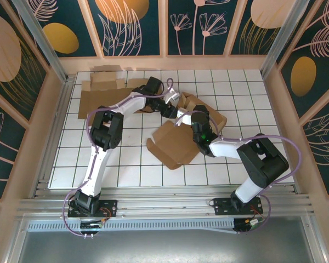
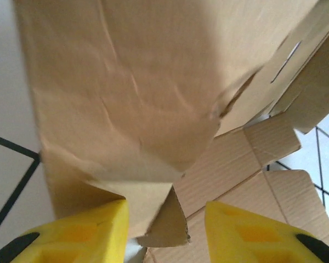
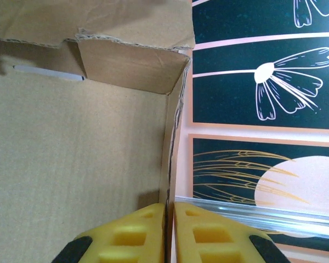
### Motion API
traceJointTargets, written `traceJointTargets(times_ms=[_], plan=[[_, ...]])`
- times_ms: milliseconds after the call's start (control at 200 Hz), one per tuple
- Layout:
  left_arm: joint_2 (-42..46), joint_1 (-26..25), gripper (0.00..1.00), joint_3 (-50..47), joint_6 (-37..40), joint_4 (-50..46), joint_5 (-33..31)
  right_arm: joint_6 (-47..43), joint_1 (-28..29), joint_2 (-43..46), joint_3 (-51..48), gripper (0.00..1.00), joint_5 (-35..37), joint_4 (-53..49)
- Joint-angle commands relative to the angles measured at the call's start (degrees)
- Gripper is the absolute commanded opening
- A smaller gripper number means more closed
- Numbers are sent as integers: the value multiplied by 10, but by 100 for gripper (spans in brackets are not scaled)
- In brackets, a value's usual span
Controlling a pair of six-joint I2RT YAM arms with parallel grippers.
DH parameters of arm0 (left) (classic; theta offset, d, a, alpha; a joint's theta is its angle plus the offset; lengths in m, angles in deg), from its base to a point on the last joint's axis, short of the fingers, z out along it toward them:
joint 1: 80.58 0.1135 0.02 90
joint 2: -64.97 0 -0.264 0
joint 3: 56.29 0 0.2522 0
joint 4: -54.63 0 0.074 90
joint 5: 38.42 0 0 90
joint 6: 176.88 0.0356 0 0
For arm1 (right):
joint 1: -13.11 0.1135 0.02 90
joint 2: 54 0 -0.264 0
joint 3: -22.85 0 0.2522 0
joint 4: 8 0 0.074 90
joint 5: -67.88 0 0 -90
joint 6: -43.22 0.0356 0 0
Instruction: Fold the paper box
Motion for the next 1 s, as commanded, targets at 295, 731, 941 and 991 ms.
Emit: traceJointTargets(times_ms=[295,731,941,991], plan=[[6,-9,49,-13,27,-20,-24,32,8,2,13,14,-12,-14],[149,8,61,-158,-83,181,-166,27,8,0,16,14,-3,-12],[142,11,64,-151,-83,214,-234,28,9,1,18,14,-3,-16],[139,17,64,-142,-75,211,-223,29,9,2,18,14,-4,-20]])
